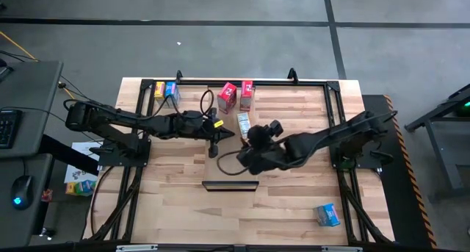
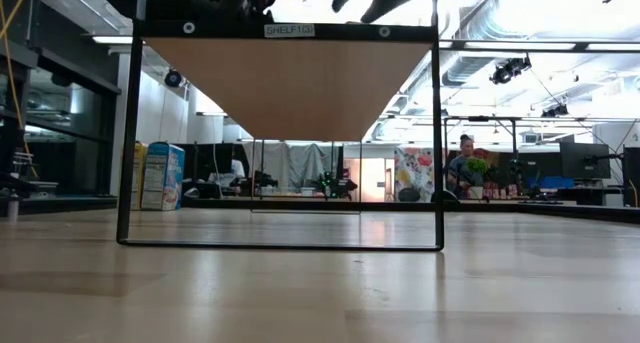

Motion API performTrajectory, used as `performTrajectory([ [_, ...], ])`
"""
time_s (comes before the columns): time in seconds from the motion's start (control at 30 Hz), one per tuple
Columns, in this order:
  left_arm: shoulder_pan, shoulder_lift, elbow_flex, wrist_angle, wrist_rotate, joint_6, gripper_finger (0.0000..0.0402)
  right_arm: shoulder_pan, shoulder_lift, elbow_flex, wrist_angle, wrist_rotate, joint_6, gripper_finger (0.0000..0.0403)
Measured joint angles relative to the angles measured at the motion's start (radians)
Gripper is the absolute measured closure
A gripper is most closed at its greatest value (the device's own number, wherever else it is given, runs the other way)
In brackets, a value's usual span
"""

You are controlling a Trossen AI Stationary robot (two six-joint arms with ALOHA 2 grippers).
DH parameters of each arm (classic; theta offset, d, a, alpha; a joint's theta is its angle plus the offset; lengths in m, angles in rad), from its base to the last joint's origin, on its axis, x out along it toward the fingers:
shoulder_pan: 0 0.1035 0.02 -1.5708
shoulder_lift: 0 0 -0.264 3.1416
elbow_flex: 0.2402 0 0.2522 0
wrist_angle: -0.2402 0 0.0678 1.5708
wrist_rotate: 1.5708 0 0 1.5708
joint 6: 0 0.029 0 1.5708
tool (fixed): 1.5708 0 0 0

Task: Stack cereal on shelf
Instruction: Put the bottom yellow cereal box on the shelf

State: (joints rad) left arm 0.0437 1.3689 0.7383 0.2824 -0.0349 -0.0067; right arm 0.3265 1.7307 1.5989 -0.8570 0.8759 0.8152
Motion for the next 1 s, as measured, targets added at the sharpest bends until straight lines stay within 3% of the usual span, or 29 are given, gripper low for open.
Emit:
performTrajectory([
  [0.3, 0.0, 0.0, 0.0, -0.001, -0.001, 0.003, 0.0402, 0.037, 0.071, 0.043, -0.056, 0.123, 0.125, 0.0162],
  [0.67, 0.0, 0.0, 0.0, 0.002, -0.002, 0.003, 0.0402, 0.092, 0.072, -0.038, -0.068, 0.229, 0.306, 0.0162],
  [1.0, 0.0, 0.0, 0.0, 0.007, -0.002, 0.001, 0.0401, 0.106, 0.08, -0.043, 0.022, 0.25, 0.279, 0.0162],
])
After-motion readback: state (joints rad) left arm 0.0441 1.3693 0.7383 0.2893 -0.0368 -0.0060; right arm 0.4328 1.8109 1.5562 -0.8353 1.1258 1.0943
